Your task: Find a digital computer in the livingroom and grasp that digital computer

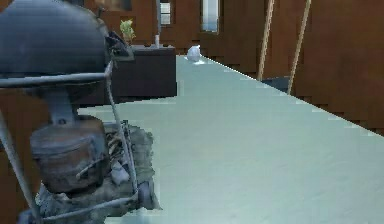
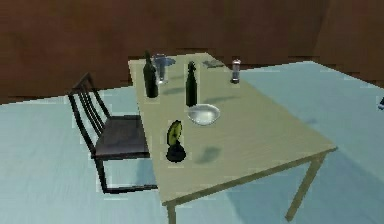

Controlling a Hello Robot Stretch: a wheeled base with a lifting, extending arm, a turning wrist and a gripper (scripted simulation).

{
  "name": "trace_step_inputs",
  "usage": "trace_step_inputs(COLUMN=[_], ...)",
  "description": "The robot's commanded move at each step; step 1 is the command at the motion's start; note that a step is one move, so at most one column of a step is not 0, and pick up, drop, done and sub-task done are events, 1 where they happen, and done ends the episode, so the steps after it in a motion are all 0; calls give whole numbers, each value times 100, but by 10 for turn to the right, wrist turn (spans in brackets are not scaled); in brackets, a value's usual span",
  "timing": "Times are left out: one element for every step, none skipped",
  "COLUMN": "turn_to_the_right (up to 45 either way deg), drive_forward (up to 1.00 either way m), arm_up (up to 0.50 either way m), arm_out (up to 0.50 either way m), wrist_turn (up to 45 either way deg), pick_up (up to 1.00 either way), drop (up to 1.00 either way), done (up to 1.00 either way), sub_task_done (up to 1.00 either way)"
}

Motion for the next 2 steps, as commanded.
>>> trace_step_inputs(turn_to_the_right=[180, 0], drive_forward=[0, 100], arm_up=[0, 0], arm_out=[0, 0], wrist_turn=[0, 0], pick_up=[0, 0], drop=[0, 0], done=[0, 0], sub_task_done=[0, 0])
